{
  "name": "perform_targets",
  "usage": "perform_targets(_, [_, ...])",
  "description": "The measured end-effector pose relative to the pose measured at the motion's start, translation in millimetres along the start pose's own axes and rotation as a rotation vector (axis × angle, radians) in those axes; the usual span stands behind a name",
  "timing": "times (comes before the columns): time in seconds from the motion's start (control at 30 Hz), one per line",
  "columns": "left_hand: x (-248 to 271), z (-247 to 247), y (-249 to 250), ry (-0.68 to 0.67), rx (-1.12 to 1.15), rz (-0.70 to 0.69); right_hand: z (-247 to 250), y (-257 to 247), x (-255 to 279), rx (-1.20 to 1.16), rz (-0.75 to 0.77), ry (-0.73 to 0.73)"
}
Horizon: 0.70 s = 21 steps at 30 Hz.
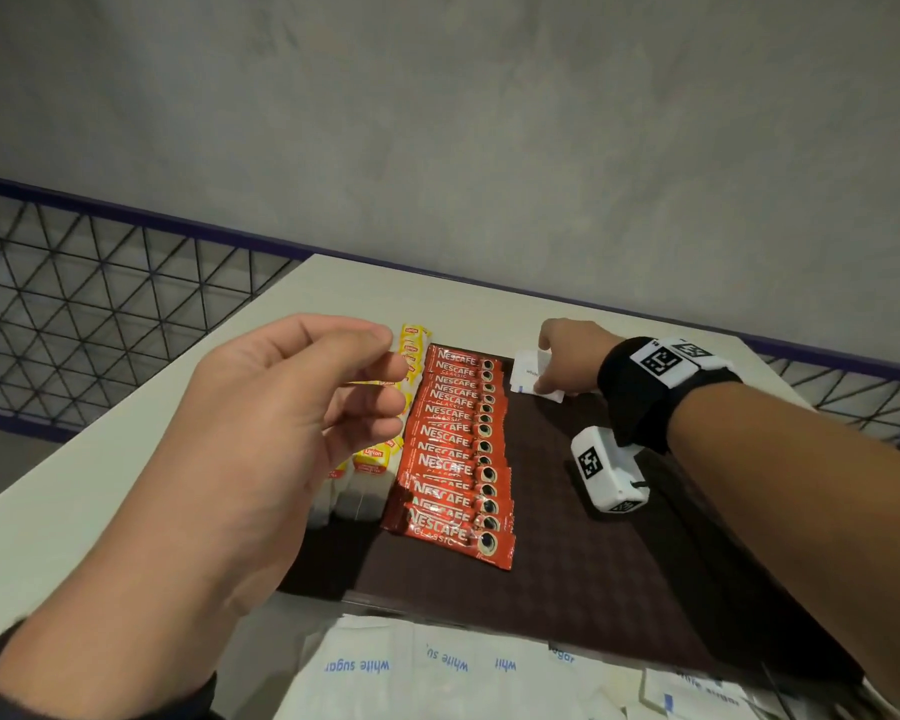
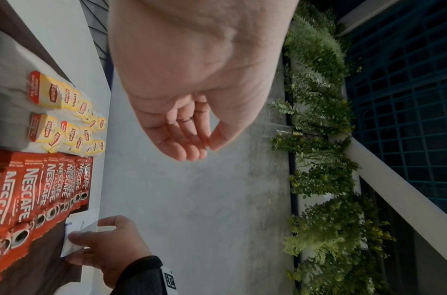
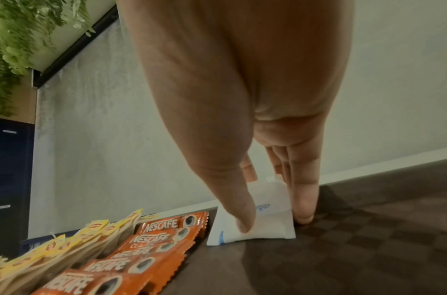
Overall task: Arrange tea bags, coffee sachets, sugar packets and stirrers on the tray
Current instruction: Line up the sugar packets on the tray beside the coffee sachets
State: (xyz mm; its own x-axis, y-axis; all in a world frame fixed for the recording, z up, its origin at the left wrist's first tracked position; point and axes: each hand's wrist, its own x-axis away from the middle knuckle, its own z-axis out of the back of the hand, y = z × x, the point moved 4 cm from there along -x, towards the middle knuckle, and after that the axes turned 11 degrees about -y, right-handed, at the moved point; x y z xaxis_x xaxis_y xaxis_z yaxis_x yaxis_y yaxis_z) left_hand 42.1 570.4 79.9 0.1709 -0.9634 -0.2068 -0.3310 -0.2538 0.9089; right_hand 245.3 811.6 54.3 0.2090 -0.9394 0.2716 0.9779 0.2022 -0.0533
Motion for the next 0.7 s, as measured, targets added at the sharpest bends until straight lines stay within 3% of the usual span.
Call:
perform_targets(0.27, [-2, 2, 3, 0.004, -0.051, 0.006, 0, -7, -9, 0.072, 0.038, 0.067])
perform_targets(0.37, [-4, 7, 8, 0.029, -0.110, 0.001, 8, -12, 12, 0.182, 0.046, 0.131])
perform_targets(0.43, [-5, 15, 13, 0.057, -0.170, -0.017, 20, -29, 42, 0.257, 0.136, 0.178])
perform_targets(0.5, [-6, 25, 20, 0.090, -0.216, -0.039, 27, -57, 84, 0.275, 0.295, 0.109])
perform_targets(0.57, [-7, 35, 27, 0.128, -0.237, -0.058, 21, -88, 134, 0.202, 0.470, -0.078])
perform_targets(0.63, [-6, 43, 32, 0.159, -0.212, -0.069, 3, -116, 182, 0.174, 0.616, -0.255])
perform_targets(0.7, [-4, 51, 34, 0.184, -0.146, -0.065, -22, -135, 216, 0.252, 0.704, -0.322])
